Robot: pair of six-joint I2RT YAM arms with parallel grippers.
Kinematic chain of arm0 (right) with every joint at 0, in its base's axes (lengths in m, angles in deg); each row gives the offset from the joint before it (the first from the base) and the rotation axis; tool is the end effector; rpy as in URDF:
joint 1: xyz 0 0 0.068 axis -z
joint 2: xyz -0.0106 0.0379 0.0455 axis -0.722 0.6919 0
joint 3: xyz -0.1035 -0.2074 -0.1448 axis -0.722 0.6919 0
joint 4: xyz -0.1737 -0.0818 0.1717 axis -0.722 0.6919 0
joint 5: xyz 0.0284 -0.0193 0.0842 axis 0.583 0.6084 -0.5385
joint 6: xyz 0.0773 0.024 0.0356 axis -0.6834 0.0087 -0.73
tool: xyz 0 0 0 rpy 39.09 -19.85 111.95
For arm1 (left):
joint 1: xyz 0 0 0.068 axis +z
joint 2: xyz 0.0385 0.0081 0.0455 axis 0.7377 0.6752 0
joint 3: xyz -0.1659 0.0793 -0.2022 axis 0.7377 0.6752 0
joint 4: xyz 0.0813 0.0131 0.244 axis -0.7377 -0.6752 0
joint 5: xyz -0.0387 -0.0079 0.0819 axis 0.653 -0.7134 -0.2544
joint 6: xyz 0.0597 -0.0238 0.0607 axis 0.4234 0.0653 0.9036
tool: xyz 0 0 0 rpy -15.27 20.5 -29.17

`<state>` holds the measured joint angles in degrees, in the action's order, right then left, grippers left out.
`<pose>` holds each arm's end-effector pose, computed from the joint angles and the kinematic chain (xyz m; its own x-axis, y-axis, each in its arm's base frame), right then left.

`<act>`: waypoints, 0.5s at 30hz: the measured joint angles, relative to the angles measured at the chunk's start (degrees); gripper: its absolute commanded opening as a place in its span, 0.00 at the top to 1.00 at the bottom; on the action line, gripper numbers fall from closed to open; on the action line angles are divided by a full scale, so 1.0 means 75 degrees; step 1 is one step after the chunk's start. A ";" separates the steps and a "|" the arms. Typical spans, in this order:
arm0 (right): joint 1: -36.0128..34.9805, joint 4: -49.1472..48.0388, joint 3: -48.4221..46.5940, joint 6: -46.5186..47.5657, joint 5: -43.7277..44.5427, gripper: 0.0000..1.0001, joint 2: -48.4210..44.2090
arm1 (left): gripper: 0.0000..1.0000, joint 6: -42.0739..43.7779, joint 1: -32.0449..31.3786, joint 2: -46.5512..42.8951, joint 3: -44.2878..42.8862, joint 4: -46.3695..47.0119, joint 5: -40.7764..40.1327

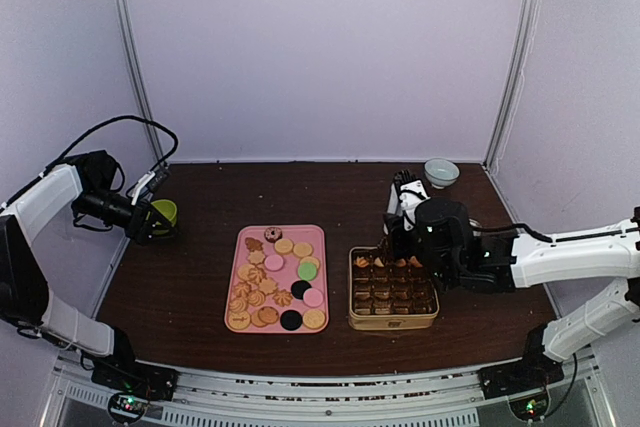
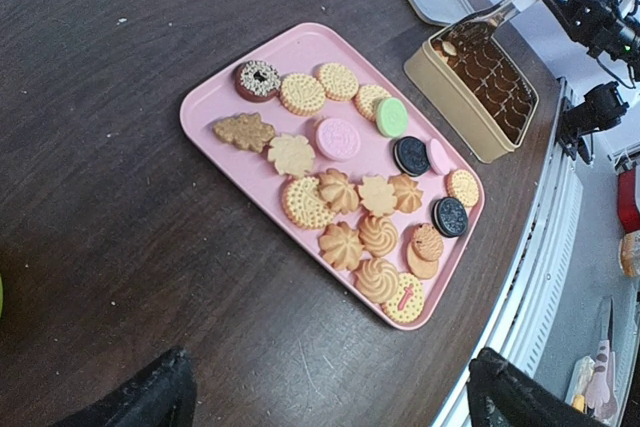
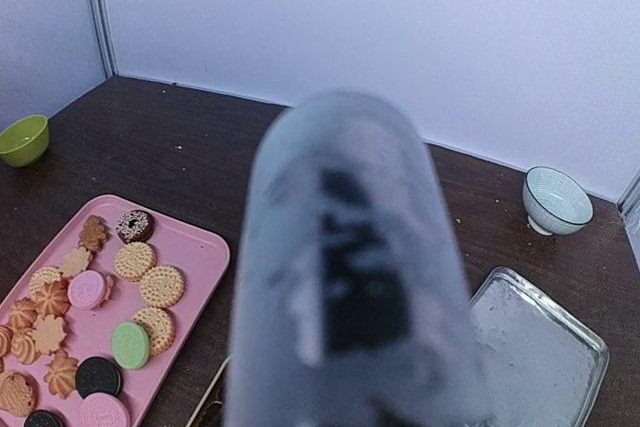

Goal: Pack the cookies
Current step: Adjust the fake cookies in the empty pocket of the box.

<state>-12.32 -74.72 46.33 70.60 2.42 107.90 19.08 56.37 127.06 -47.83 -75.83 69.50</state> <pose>0.2010 0.2480 0.2392 -0.2821 -0.1471 -0.9480 -0.4146 0.9098 -0.0179 0.2381 -0.0227 0.2486 -0.7535 0.2900 -0.5900 0.6155 0.6265 -0.4782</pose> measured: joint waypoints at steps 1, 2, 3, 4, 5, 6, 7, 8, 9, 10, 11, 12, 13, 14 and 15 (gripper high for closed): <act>-0.0003 -0.0012 0.0000 0.0003 0.0017 0.71 -0.0003 | 0.03 0.0003 0.0000 0.0000 0.0000 0.0000 0.0000; 0.0000 -0.0015 0.0000 0.0006 0.0032 0.72 -0.0012 | 0.03 0.0009 0.0000 0.0000 0.0000 0.0000 0.0000; 0.0000 -0.0012 0.0000 0.0009 0.0032 0.73 -0.0029 | 0.03 0.0012 0.0000 0.0000 0.0000 0.0000 0.0000; -0.0003 -0.0015 0.0000 0.0029 0.0029 0.74 -0.0052 | 0.03 0.0015 0.0000 0.0000 0.0000 0.0000 0.0000; -0.0009 -0.0006 -0.0006 0.0035 0.0026 0.74 -0.0079 | 0.03 0.0015 0.0000 0.0000 0.0000 -0.0003 0.0000; -0.0038 0.0009 -0.0026 0.0044 0.0009 0.75 -0.0114 | 0.03 0.0015 0.0000 0.0000 0.0000 -0.0003 0.0000; -0.0067 0.0032 -0.0076 0.0058 0.0009 0.75 -0.0143 | 0.03 0.0015 0.0000 0.0000 0.0000 -0.0003 0.0000; -0.0099 0.0041 -0.0163 0.0073 0.0003 0.75 -0.0163 | 0.03 0.0015 0.0000 0.0000 0.0000 -0.0003 0.0000; -0.0146 0.0041 -0.0271 0.0093 -0.0020 0.75 -0.0175 | 0.03 0.0015 0.0000 0.0000 0.0000 -0.0003 0.0000; -0.0207 0.0035 -0.0402 0.0105 -0.0052 0.75 -0.0175 | 0.03 0.0015 0.0003 0.0000 0.0000 -0.0003 -0.0003; -0.0274 0.0029 -0.0568 0.0119 -0.0117 0.75 -0.0175 | 0.03 0.0015 0.0009 0.0000 0.0000 -0.0003 -0.0003; -0.0335 0.0020 -0.0723 0.0122 -0.0195 0.75 -0.0175 | 0.03 0.0015 0.0023 0.0000 0.0000 -0.0003 -0.0003; -0.0373 -0.0003 -0.0833 0.0122 -0.0251 0.75 -0.0175 | 0.03 0.0015 0.0032 0.0000 0.0000 -0.0003 -0.0006; -0.0425 -0.0041 -0.0985 0.0119 -0.0367 0.75 -0.0157 | 0.03 0.0015 0.0070 0.0000 0.0000 -0.0006 -0.0006; -0.0466 -0.0093 -0.1113 0.0108 -0.0463 0.75 -0.0114 | 0.02 0.0015 0.0096 0.0000 0.0000 -0.0006 -0.0012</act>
<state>-15.82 -75.42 37.98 71.41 -1.06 107.04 19.19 57.10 127.06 -47.83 -75.87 69.41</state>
